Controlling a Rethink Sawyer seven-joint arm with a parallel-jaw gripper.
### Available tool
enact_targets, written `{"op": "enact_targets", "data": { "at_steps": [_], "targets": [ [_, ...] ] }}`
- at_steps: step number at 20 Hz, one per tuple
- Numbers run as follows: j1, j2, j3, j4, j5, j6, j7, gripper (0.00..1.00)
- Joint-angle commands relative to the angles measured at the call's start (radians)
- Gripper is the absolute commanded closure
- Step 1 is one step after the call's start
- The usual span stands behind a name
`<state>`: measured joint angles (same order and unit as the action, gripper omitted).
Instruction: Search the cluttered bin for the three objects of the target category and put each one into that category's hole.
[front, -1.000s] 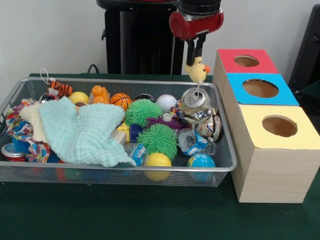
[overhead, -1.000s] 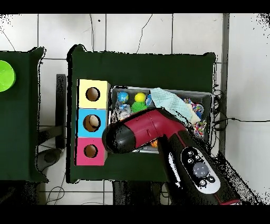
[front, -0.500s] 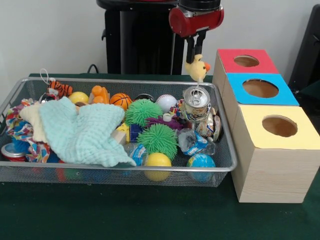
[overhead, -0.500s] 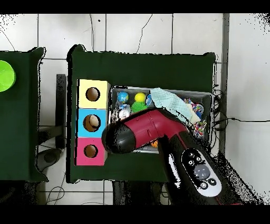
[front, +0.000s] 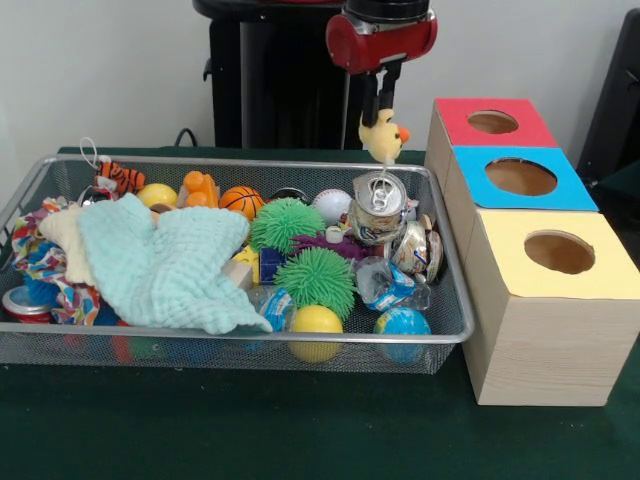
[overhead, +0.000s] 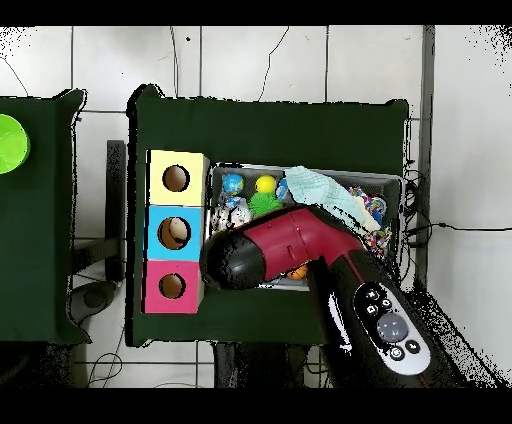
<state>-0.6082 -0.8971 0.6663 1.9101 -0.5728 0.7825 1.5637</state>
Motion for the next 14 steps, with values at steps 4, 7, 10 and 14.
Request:
{"op": "enact_targets", "data": {
  "at_steps": [4,7,10,14],
  "targets": [
    [-0.051,-0.043,0.024,0.05,0.042,0.14,-0.143,1.0],
    [-0.056,-0.06,0.03,0.06,0.055,0.154,-0.147,1.0],
    [-0.062,-0.056,0.036,0.051,0.052,0.163,-0.163,1.0],
    [-0.096,-0.123,0.065,0.063,0.109,0.241,-0.22,1.0]
  ]
}}
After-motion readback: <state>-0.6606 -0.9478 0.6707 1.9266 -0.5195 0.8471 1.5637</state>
